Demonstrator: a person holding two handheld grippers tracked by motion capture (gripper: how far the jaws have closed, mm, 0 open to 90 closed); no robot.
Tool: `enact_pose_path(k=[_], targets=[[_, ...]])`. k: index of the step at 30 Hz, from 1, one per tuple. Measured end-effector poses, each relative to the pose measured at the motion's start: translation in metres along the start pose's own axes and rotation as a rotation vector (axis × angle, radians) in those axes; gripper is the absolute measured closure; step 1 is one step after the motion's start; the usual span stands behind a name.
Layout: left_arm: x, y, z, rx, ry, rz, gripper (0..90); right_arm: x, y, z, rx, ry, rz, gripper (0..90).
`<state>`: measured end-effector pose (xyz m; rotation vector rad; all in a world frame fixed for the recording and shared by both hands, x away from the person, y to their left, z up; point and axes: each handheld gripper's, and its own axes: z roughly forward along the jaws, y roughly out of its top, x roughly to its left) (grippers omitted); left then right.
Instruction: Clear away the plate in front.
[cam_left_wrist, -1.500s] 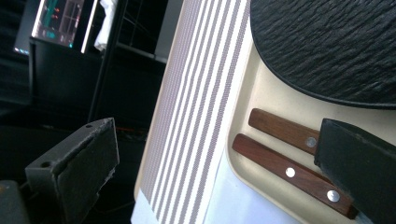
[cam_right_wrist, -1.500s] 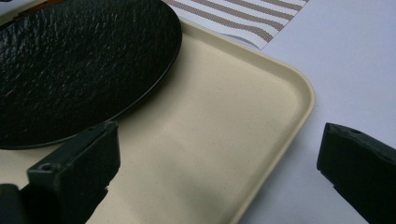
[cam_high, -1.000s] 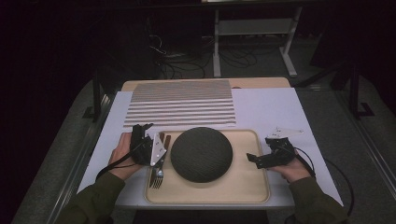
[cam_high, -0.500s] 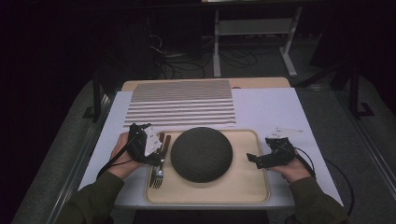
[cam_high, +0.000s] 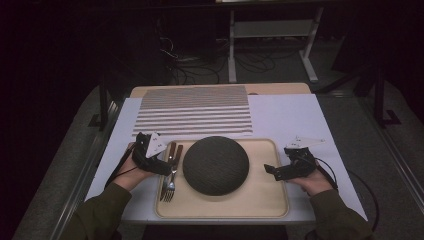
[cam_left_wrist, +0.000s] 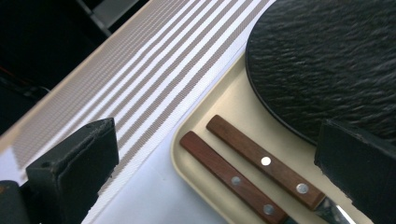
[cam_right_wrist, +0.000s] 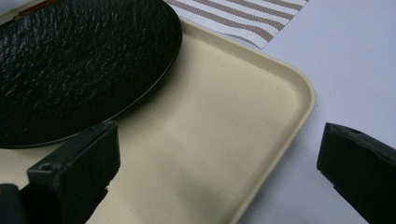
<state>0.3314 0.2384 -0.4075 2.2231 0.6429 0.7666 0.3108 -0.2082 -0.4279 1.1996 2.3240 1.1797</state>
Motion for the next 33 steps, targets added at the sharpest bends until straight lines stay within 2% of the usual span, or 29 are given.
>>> enact_pose_path(k=[11,21,26,33], targets=[[0.010,-0.004,0.001,-0.010,-0.058,-0.119,0.0,0.000,0.000,-0.001,-0.007,0.000,0.002,0.0],[0.020,-0.012,0.002,-0.016,-0.131,-0.241,0.0,0.000,0.000,-0.001,-0.005,0.002,-0.002,0.0],[0.026,-0.020,-0.002,-0.028,-0.182,-0.301,0.0,0.000,0.000,-0.001,-0.006,0.007,-0.009,0.0],[0.027,-0.030,-0.012,-0.058,-0.214,-0.319,0.0,0.004,-0.002,-0.005,-0.018,0.021,-0.027,0.0]])
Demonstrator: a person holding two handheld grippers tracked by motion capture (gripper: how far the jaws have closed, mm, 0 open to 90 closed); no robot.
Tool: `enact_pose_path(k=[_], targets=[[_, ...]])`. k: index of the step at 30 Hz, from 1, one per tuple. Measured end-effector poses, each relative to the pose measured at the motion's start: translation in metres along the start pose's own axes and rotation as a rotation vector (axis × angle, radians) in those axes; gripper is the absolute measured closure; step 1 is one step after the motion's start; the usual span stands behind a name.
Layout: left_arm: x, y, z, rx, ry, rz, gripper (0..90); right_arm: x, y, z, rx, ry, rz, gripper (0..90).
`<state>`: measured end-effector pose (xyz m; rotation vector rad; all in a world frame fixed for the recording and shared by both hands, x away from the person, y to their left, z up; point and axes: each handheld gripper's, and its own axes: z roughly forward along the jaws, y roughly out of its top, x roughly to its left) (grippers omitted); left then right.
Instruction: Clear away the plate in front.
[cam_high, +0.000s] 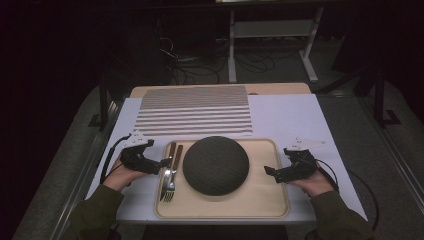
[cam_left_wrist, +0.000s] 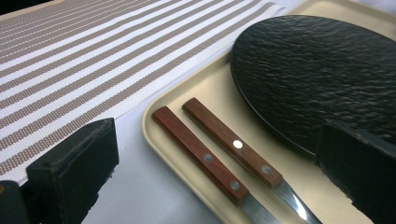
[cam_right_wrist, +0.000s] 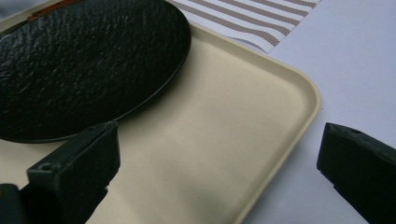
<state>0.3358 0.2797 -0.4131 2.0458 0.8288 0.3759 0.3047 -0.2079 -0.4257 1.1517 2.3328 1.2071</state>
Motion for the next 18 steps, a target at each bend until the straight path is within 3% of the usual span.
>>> enact_pose_path(k=[7,18], targets=[[-0.003,-0.007,-0.006,-0.013,-0.035,-0.011,0.0,0.008,-0.004,0.000,0.006,0.030,-0.028,0.0],[-0.001,-0.019,-0.007,-0.007,-0.045,0.006,0.0,0.010,-0.006,0.002,0.014,0.042,-0.039,0.0]])
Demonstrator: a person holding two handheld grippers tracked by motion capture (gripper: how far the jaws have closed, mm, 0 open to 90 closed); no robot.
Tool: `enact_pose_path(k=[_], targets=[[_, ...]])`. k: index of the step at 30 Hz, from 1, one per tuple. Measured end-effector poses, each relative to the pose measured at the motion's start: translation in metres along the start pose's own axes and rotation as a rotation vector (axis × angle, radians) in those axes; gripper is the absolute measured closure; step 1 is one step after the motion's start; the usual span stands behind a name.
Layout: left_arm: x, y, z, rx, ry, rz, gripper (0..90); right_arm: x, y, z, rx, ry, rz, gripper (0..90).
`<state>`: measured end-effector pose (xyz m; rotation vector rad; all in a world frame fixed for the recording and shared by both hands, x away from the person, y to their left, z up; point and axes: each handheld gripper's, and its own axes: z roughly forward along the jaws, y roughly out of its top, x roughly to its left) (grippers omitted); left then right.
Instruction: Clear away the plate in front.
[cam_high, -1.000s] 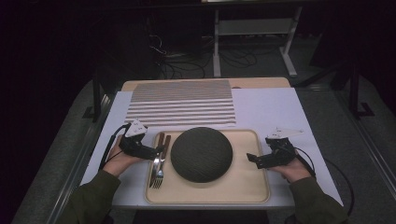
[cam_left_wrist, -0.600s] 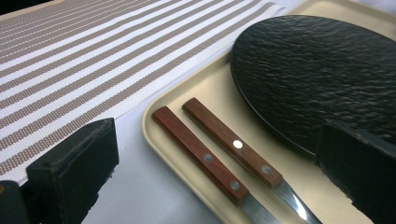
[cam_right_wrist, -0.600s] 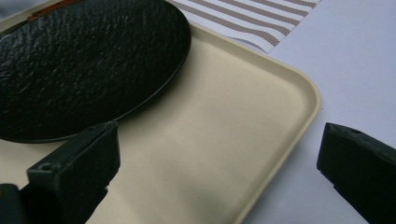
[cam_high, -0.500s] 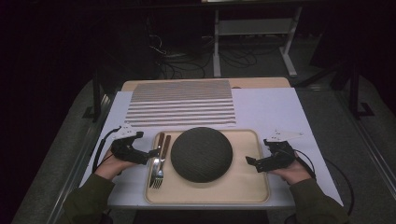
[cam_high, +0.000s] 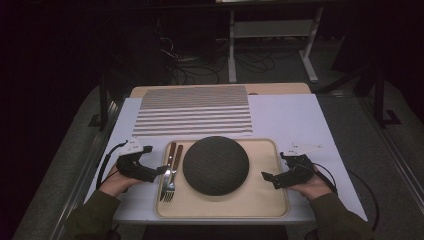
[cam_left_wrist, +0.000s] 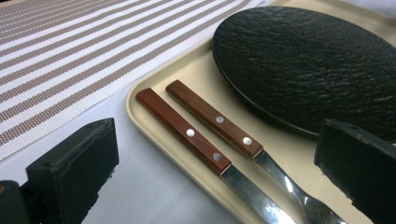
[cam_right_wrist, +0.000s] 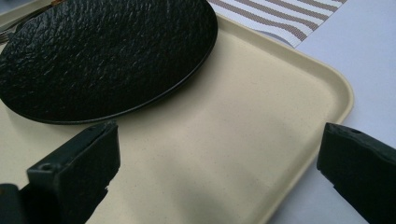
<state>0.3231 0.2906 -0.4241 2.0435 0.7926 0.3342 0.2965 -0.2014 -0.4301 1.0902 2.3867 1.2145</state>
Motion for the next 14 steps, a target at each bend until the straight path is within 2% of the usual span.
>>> enact_pose_path(k=[14], targets=[[-0.0001,-0.0015,-0.0012,0.003,-0.004,0.002,0.0,-0.0007,0.0000,-0.0007,-0.006,-0.002,-0.004,0.0]])
